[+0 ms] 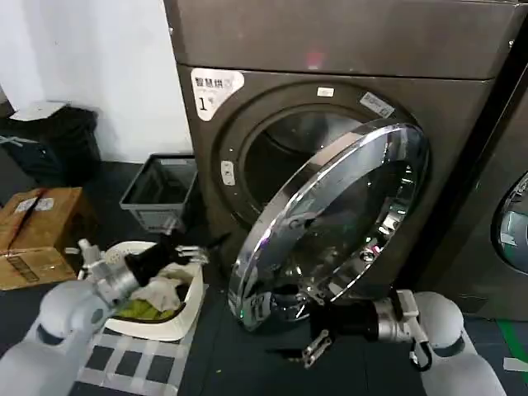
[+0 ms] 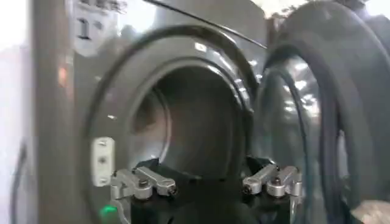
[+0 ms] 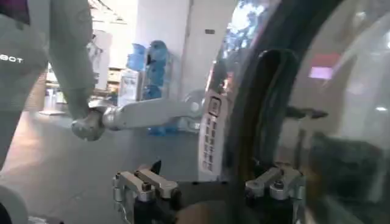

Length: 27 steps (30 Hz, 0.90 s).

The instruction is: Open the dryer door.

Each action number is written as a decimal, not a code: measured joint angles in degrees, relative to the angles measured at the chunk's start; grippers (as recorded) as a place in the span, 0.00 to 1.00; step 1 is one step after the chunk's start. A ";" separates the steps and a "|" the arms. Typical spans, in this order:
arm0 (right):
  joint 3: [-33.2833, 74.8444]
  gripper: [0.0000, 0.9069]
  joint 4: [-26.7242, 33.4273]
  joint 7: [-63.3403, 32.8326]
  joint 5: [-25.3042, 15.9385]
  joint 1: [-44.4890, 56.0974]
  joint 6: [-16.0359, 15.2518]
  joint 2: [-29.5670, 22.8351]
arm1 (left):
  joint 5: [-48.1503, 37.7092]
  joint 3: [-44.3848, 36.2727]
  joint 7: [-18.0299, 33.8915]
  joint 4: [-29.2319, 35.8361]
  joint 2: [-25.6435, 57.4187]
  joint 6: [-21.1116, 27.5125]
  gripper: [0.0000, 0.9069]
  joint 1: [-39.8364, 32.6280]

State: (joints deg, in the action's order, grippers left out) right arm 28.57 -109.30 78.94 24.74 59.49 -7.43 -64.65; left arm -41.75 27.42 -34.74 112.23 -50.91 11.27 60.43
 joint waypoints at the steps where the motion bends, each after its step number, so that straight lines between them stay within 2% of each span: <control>1: 0.67 1.00 -0.01 0.24 -0.13 0.36 0.01 0.04 | -0.02 -0.83 0.01 -0.20 -0.09 0.03 1.00 -0.48; 9: 8.84 1.00 1.07 3.57 -1.50 3.44 0.39 -2.79 | 0.39 -6.19 -0.16 -1.70 -0.85 -0.17 1.00 -3.73; 14: 17.64 1.00 1.80 4.24 -0.35 5.03 0.76 -4.34 | 0.59 -8.70 -0.33 -2.53 -1.58 -0.28 1.00 -5.34; 18: 24.45 1.00 1.69 3.48 0.92 6.36 0.81 -3.99 | 0.57 -10.52 -0.47 -3.08 -2.05 -0.49 1.00 -6.47; 27: 36.56 1.00 -0.67 -2.29 0.67 9.78 1.06 -4.52 | 0.52 -13.97 -1.08 -2.65 -3.01 -0.41 1.00 -8.08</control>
State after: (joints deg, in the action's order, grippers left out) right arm 65.13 -109.97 76.65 25.41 69.28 -6.36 -69.17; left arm -41.23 13.45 -35.82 109.58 -53.92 10.86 52.35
